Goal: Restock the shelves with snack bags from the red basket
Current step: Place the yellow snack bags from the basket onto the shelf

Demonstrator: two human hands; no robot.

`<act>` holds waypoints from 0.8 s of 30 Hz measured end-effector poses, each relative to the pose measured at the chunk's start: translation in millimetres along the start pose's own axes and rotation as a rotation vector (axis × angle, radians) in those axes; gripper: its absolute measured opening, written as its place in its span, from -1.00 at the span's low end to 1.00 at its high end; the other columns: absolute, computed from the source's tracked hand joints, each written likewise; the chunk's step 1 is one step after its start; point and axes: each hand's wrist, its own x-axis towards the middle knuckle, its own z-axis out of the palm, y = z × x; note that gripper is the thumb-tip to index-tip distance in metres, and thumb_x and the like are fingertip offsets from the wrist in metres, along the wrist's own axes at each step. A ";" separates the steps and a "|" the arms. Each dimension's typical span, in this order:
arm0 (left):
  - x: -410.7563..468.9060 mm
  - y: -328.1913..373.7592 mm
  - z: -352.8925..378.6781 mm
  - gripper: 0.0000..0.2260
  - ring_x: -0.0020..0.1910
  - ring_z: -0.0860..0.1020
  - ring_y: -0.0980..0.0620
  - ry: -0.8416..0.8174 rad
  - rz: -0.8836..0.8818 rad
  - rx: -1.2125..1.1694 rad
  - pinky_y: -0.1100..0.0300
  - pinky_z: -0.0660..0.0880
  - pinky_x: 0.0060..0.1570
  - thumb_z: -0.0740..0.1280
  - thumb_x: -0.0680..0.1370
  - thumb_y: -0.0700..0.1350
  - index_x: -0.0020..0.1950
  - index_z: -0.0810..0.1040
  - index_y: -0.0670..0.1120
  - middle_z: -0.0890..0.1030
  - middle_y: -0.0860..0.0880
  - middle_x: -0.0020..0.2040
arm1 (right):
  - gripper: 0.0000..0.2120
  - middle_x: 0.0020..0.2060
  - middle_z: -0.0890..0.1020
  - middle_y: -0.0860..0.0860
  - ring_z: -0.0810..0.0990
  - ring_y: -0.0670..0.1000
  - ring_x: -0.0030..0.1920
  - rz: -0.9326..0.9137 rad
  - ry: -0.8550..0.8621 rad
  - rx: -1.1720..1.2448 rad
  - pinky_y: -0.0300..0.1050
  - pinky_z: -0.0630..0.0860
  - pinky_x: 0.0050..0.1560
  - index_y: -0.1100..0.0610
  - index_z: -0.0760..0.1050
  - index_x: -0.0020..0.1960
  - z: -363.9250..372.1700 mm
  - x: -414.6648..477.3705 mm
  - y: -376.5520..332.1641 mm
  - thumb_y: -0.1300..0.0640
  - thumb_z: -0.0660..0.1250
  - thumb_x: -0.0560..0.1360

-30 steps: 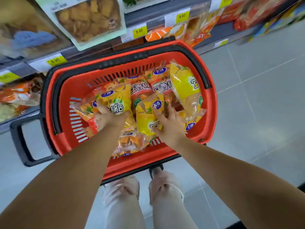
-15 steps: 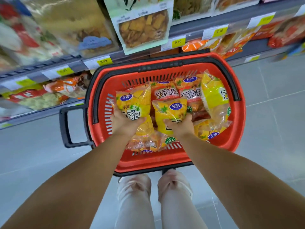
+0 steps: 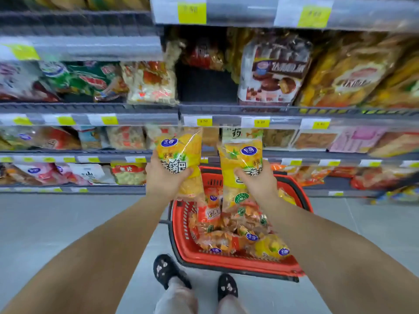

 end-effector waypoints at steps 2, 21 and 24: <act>-0.7 17.5 -40.6 -0.23 0.13 0.54 -0.10 0.058 0.074 -0.051 -0.06 0.51 0.11 0.62 0.16 0.11 0.27 0.42 -0.08 0.58 -0.06 0.11 | -0.16 0.26 0.51 0.01 0.46 0.16 0.26 -0.085 0.003 -0.010 -0.01 0.43 0.11 0.02 0.24 0.42 -1.7 -12.2 -38.1 -0.28 0.44 0.26; 66.1 -9.8 -432.2 0.00 0.30 0.43 -0.08 0.240 0.329 -0.108 -0.02 0.43 0.23 0.56 0.21 0.25 0.52 0.17 0.04 0.45 -0.01 0.36 | -0.38 -0.12 0.47 -0.06 0.49 0.13 0.08 -0.415 0.313 0.069 0.07 0.43 0.11 -0.18 0.14 0.01 151.9 -187.3 -329.5 -0.36 0.33 0.10; 79.9 -25.3 -462.3 -0.03 0.26 0.46 -0.07 0.254 0.344 -0.110 0.03 0.42 0.14 0.56 0.20 0.25 0.49 0.21 0.04 0.49 0.01 0.30 | -0.36 -0.12 0.46 -0.07 0.50 0.12 0.05 -0.430 0.343 0.035 0.01 0.40 0.03 -0.18 0.15 0.02 176.0 -204.5 -355.8 -0.40 0.33 0.09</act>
